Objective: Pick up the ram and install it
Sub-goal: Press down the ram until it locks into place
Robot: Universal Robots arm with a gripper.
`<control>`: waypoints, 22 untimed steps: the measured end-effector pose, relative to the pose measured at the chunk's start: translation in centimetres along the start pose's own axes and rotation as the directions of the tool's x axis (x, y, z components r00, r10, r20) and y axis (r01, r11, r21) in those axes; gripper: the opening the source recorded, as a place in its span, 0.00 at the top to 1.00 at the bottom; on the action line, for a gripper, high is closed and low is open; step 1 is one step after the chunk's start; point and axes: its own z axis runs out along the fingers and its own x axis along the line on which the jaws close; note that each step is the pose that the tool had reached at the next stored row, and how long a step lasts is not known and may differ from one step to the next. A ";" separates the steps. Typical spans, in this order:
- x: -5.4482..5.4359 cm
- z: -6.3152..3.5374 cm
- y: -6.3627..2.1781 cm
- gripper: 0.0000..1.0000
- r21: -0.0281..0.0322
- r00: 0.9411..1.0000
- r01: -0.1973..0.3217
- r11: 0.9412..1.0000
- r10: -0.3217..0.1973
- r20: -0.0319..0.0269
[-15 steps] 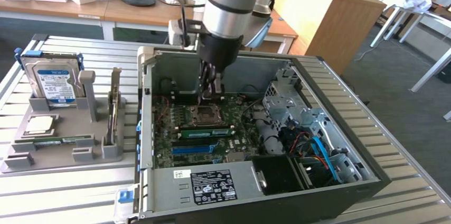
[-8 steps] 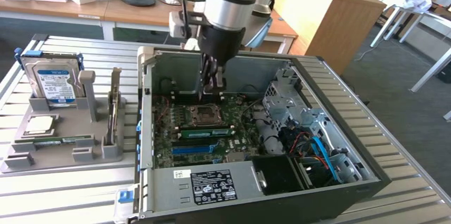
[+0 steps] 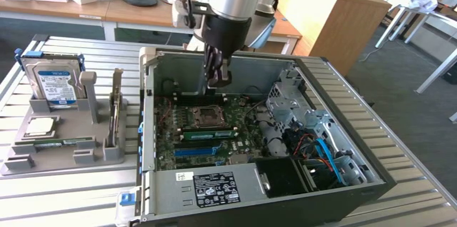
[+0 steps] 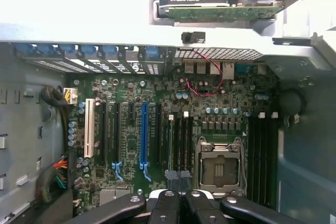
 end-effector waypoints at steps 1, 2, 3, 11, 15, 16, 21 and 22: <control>0.0 -0.14 0.00 0.90 0.000 1.000 0.000 1.000 0.000 0.000; 0.0 -0.21 0.01 0.90 0.000 1.000 0.000 1.000 0.000 0.000; 0.0 -0.20 0.01 0.90 0.000 1.000 0.000 1.000 0.000 0.000; 0.0 -0.23 -0.26 0.90 0.000 1.000 0.000 1.000 0.000 0.000; 0.0 -0.24 -0.79 0.90 0.000 1.000 0.000 1.000 0.000 0.000; 0.0 -0.24 -0.94 0.90 0.000 1.000 0.000 1.000 0.000 0.000; 0.0 -0.26 -1.79 0.90 0.000 1.000 0.000 1.000 0.000 0.000; 0.0 -0.27 -1.97 0.90 0.000 1.000 0.000 1.000 0.000 0.000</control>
